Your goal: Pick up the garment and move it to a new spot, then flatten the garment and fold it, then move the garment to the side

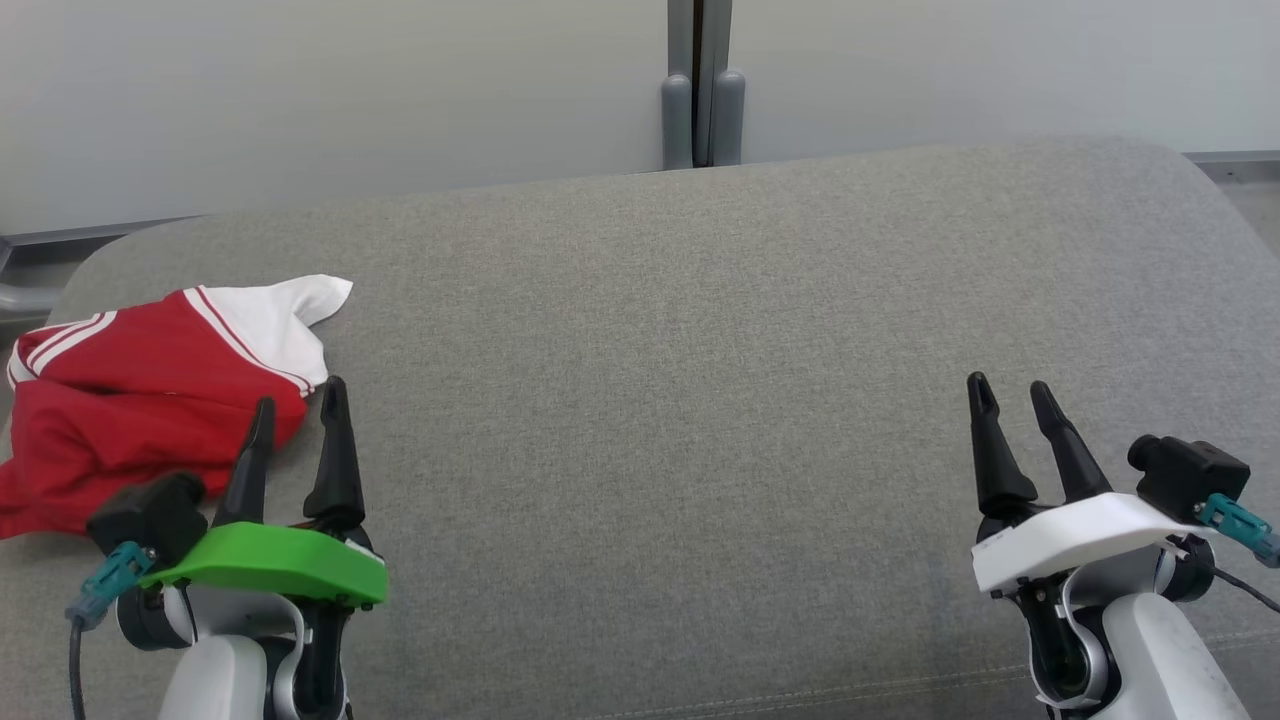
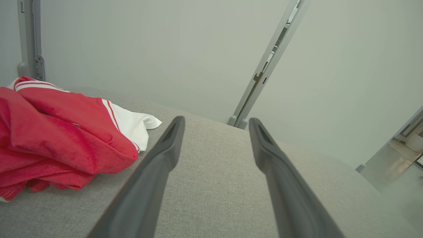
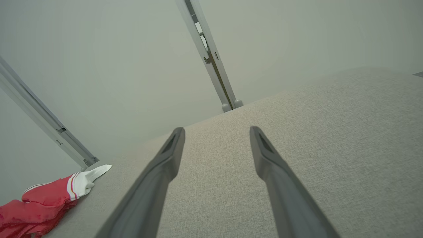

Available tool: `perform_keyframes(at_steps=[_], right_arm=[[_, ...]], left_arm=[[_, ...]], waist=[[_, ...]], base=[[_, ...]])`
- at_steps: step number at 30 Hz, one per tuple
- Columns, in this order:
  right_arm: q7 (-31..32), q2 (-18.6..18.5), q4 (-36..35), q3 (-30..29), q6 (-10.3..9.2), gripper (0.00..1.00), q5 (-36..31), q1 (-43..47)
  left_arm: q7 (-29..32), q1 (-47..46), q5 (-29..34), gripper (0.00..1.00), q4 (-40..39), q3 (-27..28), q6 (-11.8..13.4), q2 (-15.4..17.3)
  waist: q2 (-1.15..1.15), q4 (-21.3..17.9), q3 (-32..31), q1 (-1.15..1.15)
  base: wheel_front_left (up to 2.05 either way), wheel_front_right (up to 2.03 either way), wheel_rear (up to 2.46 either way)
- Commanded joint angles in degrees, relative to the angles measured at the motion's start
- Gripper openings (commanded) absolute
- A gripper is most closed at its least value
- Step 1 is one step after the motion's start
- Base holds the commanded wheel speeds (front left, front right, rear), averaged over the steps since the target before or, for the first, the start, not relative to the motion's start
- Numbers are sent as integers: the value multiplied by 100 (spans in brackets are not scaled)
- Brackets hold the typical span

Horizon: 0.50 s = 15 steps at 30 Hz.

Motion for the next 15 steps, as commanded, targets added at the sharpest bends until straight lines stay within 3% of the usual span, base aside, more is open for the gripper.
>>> perform_keyframes(at_steps=[1,15], right_arm=[[-55,-40,-45,20,3,100,-190,-27],[-218,-13,-24,80,3,100,-1034,102]], left_arm=[[-60,5,165,100,-97,-39,39,74],[-310,253,911,100,-33,-374,200,116]], waist=[[0,-3,-3,0],[0,-24,-41,0]], base=[[0,0,0],[0,0,0]])
